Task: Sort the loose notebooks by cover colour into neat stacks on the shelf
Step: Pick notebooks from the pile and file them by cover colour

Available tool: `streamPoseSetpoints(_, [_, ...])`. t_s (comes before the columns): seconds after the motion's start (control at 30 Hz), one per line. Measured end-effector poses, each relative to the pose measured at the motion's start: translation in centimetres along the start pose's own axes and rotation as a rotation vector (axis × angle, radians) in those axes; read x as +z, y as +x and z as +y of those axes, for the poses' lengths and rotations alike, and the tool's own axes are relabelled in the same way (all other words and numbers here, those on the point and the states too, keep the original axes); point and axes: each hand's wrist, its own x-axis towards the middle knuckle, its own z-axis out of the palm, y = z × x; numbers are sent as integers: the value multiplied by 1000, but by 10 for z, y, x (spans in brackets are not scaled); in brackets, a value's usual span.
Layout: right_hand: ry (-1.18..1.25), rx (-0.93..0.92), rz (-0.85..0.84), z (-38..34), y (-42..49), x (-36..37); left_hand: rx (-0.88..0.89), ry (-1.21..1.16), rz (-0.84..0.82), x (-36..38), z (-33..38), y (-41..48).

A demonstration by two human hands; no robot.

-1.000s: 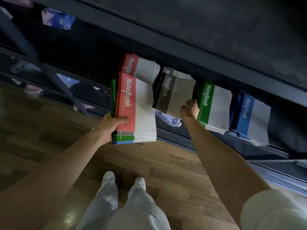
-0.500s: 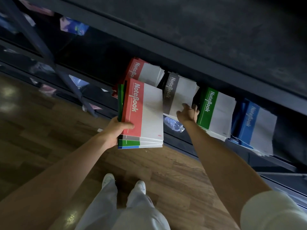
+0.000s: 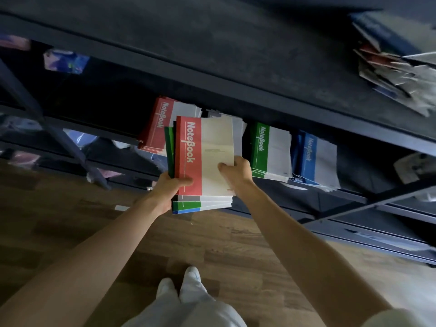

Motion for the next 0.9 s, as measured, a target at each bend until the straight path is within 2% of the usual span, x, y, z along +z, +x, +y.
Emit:
streamPoseSetpoints(0.3, [20, -68, 29, -22, 12, 5, -8, -142, 71, -29, 20, -4])
streamPoseSetpoints(0.37, [81, -50, -22, -29, 17, 9, 10, -176, 111, -36, 24, -2])
streamPoseSetpoints(0.43, [125, 54, -150, -35, 19, 16, 25, -206, 131, -45, 28, 2])
streamPoseSetpoints(0.5, [63, 116, -221, -41, 21, 26, 28, -218, 136, -55, 33, 5])
streamPoseSetpoints(0.53, [-3, 91, -217, -42, 24, 32, 25, -214, 142, -61, 36, 8])
streamPoseSetpoints(0.67, [-137, -49, -114, -53, 44, 61, 4, -175, 151, -91, 53, 23])
streamPoseSetpoints(0.77, [-204, 0, 45, -64, 59, 83, -27, -155, 146, -122, 65, 36])
streamPoseSetpoints(0.9, [-338, 37, 173, -72, 78, 114, -52, -114, 139, -174, 82, 53])
